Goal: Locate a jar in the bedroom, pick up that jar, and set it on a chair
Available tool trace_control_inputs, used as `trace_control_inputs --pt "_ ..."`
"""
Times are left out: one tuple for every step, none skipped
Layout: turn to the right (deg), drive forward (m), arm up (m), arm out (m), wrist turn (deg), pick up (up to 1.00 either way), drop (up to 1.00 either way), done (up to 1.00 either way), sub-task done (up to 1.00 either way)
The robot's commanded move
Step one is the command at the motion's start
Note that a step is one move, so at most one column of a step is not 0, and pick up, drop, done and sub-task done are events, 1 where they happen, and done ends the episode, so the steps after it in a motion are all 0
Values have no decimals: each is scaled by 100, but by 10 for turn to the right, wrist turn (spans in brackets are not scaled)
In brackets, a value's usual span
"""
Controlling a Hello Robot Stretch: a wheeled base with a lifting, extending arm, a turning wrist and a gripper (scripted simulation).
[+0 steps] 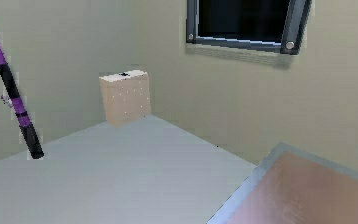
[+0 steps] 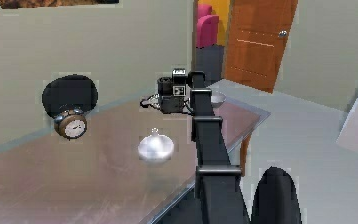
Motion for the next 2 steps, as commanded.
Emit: trace_control_inputs --pt "0 0 -30 0 0 0 0 0 0" --pt "0 0 0 0 0 100 0 0 0"
